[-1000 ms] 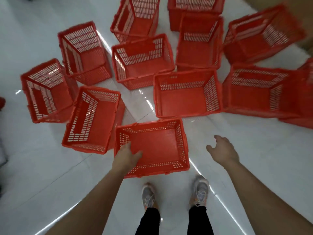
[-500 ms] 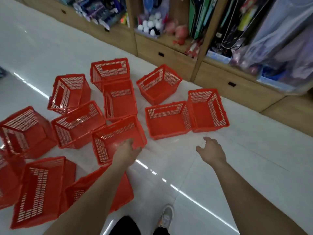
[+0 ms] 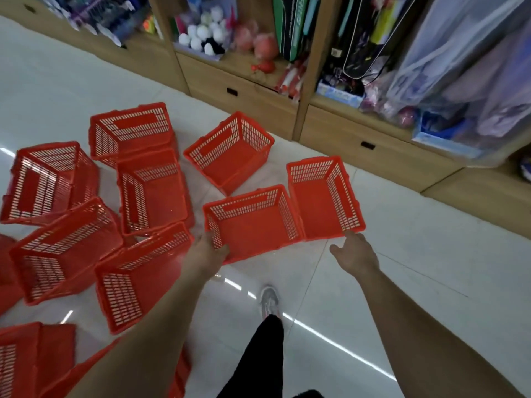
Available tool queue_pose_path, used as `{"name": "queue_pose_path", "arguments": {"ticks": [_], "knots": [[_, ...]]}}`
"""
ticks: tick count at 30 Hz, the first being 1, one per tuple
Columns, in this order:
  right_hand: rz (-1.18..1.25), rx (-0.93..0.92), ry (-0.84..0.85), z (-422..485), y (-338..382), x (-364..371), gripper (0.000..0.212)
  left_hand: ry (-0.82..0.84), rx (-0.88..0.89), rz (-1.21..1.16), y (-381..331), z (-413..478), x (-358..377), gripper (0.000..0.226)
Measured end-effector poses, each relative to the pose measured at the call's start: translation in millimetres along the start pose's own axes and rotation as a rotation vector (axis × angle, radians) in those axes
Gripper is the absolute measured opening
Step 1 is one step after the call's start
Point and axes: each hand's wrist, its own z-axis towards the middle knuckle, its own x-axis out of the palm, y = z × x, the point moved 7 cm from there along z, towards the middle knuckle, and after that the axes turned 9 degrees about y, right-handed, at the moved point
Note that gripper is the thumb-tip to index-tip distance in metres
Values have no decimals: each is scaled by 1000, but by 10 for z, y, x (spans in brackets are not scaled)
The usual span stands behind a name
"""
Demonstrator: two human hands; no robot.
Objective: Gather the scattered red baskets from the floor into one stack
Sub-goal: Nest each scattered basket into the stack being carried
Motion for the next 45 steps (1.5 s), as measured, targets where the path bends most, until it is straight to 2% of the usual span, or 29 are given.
{"name": "queue_pose_path", "arguments": {"ticks": [5, 9, 11, 15, 21, 26, 28, 29, 32, 36, 39, 42, 45], "knots": [[36, -96, 106, 1244, 420, 250, 61, -64, -206, -99, 429, 1002, 136, 43], [78, -156, 204, 2256, 536, 764, 53, -214, -295, -162, 885, 1728, 315, 33], [57, -161, 227, 2794, 508, 1078, 54, -220, -349, -158, 1190, 2105, 541, 36], [15, -181, 223, 3839, 487, 1696, 62, -199, -417, -149, 1778, 2792, 1107, 51], [-87, -223, 71, 4843, 464, 2333, 82, -235, -423, -148, 2339, 3633, 1810, 58], [-312, -295, -111, 5014, 425, 2558, 83, -385, -472, 21, 2560, 3904, 1968, 64], [-319, -305, -156, 5026, 420, 2576, 79, -441, -498, 117, 2627, 3909, 1963, 65], [-302, -300, -164, 5042, 424, 2568, 76, -429, -533, 118, 2684, 3907, 1981, 67], [-300, -292, -153, 5102, 449, 2540, 68, -341, -625, -86, 2893, 3898, 2071, 71], [-127, -325, -164, 5024, 466, 2439, 67, -391, -559, -145, 2950, 3779, 1975, 43], [49, -334, -134, 4799, 470, 2195, 68, -444, -457, -130, 2821, 3462, 1816, 35], [55, -359, -97, 4372, 547, 1723, 64, -496, -335, -129, 2505, 2936, 1474, 19], [56, -377, -93, 3758, 699, 1116, 63, -521, -328, -180, 2128, 2265, 1029, 19]]}}
